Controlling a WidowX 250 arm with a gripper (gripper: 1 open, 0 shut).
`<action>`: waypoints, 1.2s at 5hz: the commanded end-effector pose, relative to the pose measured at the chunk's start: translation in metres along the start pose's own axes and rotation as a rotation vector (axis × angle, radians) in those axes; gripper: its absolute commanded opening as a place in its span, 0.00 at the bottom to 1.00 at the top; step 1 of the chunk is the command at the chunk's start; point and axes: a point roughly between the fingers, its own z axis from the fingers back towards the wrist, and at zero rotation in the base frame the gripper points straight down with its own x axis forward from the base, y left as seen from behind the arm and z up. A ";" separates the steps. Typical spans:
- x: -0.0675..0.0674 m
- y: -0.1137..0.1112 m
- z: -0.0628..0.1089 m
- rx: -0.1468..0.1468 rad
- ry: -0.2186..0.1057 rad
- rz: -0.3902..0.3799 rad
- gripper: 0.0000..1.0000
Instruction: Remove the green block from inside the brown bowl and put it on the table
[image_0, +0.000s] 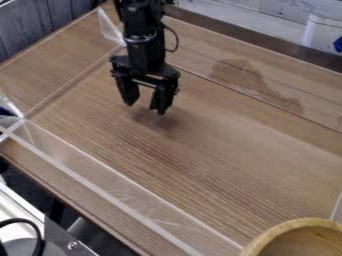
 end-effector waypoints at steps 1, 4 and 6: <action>0.008 -0.001 0.005 0.018 -0.047 0.002 1.00; 0.017 0.002 0.011 0.004 -0.045 -0.013 1.00; 0.022 -0.003 0.078 -0.065 -0.183 0.015 1.00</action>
